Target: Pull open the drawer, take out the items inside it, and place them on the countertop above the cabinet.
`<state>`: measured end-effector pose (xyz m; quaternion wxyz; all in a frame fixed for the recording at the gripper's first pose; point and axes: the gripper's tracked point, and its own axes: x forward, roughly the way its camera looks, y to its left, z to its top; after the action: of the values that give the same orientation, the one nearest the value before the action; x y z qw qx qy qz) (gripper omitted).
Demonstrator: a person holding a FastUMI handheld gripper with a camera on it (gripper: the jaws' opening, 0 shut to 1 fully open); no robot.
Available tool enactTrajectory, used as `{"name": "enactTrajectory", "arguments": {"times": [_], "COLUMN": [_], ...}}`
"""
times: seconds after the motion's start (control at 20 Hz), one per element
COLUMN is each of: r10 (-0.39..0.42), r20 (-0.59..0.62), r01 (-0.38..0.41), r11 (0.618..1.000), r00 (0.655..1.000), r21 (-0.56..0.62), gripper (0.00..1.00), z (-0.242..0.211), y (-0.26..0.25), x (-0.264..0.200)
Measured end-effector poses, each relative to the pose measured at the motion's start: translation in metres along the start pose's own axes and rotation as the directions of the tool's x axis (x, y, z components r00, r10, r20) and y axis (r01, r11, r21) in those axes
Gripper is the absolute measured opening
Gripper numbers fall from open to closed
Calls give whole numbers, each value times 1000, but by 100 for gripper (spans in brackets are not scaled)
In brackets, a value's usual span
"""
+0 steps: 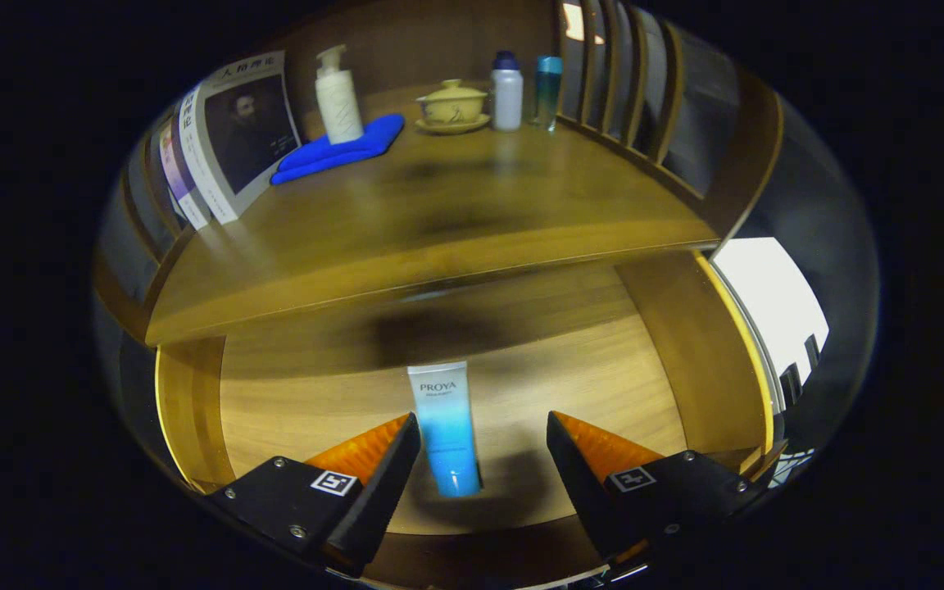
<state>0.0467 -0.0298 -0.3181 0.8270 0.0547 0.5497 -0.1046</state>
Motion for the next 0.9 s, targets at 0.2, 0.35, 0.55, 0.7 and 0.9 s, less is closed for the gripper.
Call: {"name": "enactTrajectory", "arguments": {"times": [0.2, 0.35, 0.55, 0.7, 0.9], "r10": [10, -15, -9, 7, 4], "r20": [-69, -112, -173, -170, -153], "r01": [-11, 15, 9, -9, -6], "r11": [1000, 1000, 1000, 1000, 1000], "r00": [998, 994, 985, 985, 988], "r21": [-6, 2, -5, -10, -13], "gripper": [94, 90, 85, 73, 47], "z": [-18, -30, -46, -45, -45], "y": [10, 3, 9, 16, 18], "x": [12, 17, 32, 35, 38]}}
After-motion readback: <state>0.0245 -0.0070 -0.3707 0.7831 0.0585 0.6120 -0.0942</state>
